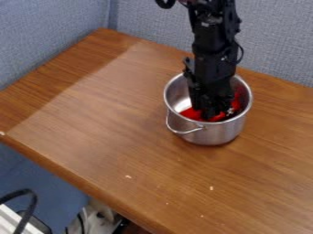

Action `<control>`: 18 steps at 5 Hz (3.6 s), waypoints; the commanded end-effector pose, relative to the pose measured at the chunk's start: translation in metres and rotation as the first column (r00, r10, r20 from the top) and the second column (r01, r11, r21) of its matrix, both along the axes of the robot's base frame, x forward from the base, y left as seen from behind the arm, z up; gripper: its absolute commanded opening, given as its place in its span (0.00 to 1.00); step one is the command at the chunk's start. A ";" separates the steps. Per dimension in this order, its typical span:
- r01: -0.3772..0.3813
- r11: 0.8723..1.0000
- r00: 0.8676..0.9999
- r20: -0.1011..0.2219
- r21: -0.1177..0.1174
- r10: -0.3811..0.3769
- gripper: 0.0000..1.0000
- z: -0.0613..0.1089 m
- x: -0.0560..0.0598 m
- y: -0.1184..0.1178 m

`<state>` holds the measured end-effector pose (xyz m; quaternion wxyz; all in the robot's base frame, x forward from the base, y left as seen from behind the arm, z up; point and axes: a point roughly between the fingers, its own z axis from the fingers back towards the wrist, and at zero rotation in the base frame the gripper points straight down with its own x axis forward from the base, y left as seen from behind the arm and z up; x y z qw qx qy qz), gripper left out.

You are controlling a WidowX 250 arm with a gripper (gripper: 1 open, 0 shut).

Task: Put the red object in the metal pot

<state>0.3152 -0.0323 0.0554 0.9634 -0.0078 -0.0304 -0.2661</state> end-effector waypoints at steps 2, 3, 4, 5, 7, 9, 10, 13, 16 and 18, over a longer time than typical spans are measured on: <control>0.041 0.999 0.997 0.064 0.002 -0.041 1.00 0.017 -0.002 0.007; 0.039 0.999 0.997 0.070 0.006 -0.039 0.00 0.012 -0.004 0.009; -0.012 1.000 0.997 0.077 0.013 0.010 0.00 0.017 -0.008 0.013; -0.061 0.998 0.995 0.084 0.014 0.060 0.00 0.021 -0.013 0.018; -0.187 0.982 0.972 0.147 -0.003 0.185 0.00 0.064 -0.020 0.020; -0.203 0.979 0.963 0.177 -0.032 0.205 0.00 0.068 -0.008 0.011; -0.207 0.978 0.963 0.167 -0.035 0.210 0.00 0.054 -0.004 0.002; -0.103 0.994 0.980 0.167 -0.045 0.109 0.00 0.034 0.021 0.010; -0.148 0.988 0.973 0.170 -0.050 0.155 1.00 0.025 0.016 0.004; -0.183 0.982 0.968 0.169 -0.045 0.188 1.00 0.014 0.012 -0.002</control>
